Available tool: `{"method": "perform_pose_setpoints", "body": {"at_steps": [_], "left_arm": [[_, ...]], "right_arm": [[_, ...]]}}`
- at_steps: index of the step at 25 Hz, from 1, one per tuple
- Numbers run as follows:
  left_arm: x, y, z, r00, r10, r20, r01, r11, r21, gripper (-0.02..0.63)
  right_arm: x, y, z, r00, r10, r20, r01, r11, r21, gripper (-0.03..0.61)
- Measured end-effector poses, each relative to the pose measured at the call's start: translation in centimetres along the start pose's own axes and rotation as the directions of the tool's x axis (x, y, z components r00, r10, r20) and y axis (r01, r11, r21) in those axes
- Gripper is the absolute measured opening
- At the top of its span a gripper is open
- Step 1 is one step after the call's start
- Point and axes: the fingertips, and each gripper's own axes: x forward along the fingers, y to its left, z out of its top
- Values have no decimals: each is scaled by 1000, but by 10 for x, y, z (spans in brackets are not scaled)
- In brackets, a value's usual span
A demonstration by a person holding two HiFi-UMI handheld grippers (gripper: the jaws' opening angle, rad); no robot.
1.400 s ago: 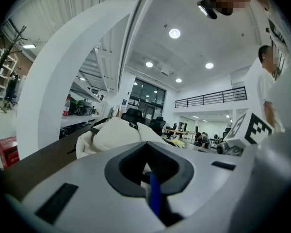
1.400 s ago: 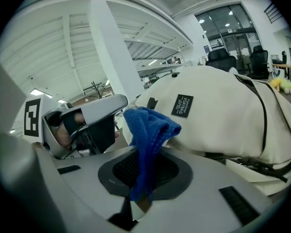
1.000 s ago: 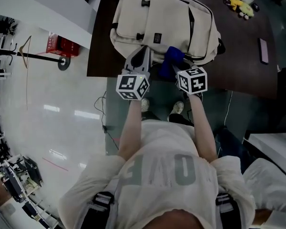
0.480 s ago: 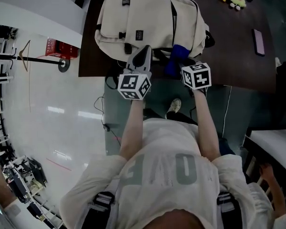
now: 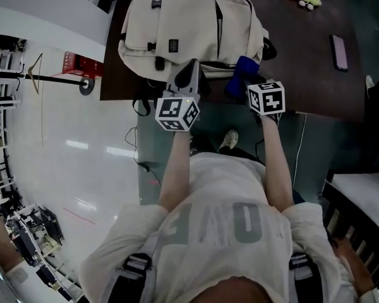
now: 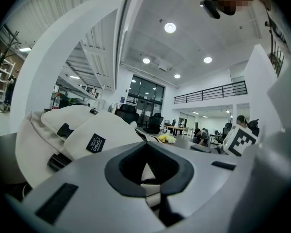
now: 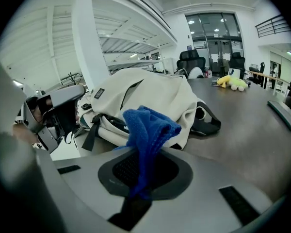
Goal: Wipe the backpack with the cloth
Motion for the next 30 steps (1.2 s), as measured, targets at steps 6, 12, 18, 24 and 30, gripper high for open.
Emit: {"method": "perform_pose_setpoints", "body": {"at_steps": [6, 12, 18, 24, 30], "left_arm": [[8, -16, 0, 1000, -23, -5, 23, 1000, 6, 5], [21, -32, 11, 998, -68, 11, 68, 998, 15, 5], [66, -43, 29, 990, -123, 64, 123, 992, 8, 5], [119, -39, 21, 991, -125, 48, 125, 992, -11, 5], [144, -26, 9, 997, -81, 13, 81, 997, -17, 5]], "right_arm": [[0, -9, -2, 1000, -16, -5, 16, 1000, -19, 43], [-29, -18, 33, 993, -10, 119, 11, 1000, -5, 43], [-60, -99, 110, 950, -148, 273, 169, 984, -52, 42], [-34, -168, 189, 939, -169, 299, 229, 956, -181, 43], [35, -183, 216, 972, -72, 223, 135, 949, -286, 42]]}}
